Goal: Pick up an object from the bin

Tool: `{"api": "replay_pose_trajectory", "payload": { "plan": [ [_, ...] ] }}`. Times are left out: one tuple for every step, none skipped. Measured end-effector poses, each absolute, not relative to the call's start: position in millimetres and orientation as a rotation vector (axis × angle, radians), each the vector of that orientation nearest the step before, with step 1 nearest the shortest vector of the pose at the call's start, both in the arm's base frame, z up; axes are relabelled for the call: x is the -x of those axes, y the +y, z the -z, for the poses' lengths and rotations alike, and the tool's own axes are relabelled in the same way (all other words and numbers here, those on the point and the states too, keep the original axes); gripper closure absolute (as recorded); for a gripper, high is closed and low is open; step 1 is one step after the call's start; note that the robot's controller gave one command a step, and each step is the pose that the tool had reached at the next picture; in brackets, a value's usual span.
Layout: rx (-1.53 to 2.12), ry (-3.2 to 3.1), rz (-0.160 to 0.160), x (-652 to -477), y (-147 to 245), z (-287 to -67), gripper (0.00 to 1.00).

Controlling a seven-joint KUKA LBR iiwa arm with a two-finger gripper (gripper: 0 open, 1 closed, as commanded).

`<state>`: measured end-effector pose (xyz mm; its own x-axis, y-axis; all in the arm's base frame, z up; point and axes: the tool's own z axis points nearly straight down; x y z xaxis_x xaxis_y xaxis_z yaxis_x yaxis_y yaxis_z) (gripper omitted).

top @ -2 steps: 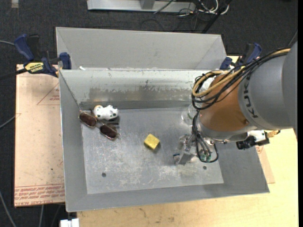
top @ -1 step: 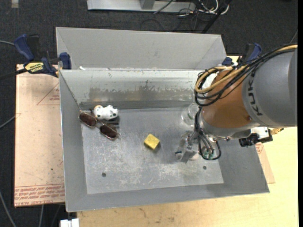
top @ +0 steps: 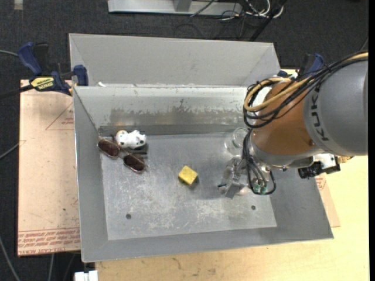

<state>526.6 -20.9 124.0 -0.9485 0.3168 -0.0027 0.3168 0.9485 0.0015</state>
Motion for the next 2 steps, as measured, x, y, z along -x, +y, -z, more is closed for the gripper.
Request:
{"api": "replay_pose_trajectory", "payload": {
  "plan": [
    [-0.504, 3.102, -0.001, -525.6, -21, -135, 1.00],
    [-0.504, 3.101, -0.001, -525.7, -21, -151, 1.00]
  ]
}}
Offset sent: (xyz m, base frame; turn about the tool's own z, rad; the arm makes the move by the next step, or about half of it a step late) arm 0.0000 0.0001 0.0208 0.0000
